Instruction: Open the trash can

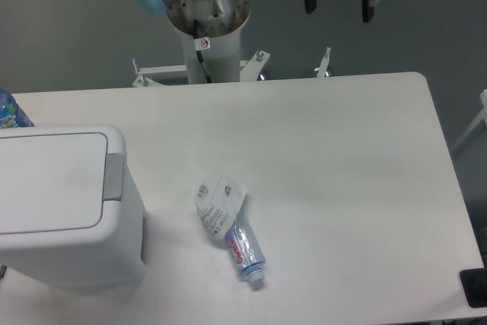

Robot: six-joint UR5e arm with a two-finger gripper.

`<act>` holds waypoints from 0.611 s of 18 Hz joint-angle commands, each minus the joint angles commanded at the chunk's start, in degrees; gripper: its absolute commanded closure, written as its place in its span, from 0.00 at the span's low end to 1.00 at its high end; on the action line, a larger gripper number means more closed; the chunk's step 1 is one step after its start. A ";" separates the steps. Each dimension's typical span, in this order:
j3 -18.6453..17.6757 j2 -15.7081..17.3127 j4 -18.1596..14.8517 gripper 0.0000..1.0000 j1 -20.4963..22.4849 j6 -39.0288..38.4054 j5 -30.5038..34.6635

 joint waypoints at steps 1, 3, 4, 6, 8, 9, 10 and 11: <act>0.00 0.00 0.00 0.00 0.00 0.09 0.00; 0.17 0.00 0.00 0.00 -0.09 0.00 -0.52; 0.17 -0.09 0.00 0.00 -0.09 0.00 -0.79; 0.26 -0.26 0.26 0.00 -0.17 -1.66 -0.88; 0.17 -1.22 2.89 0.00 -0.35 -5.86 -1.05; 0.44 -1.75 4.21 0.00 -0.61 -9.20 -1.40; 0.61 -2.63 5.35 0.00 -1.05 -13.41 -2.36; 0.79 -3.25 6.75 0.00 -1.40 -17.89 -3.68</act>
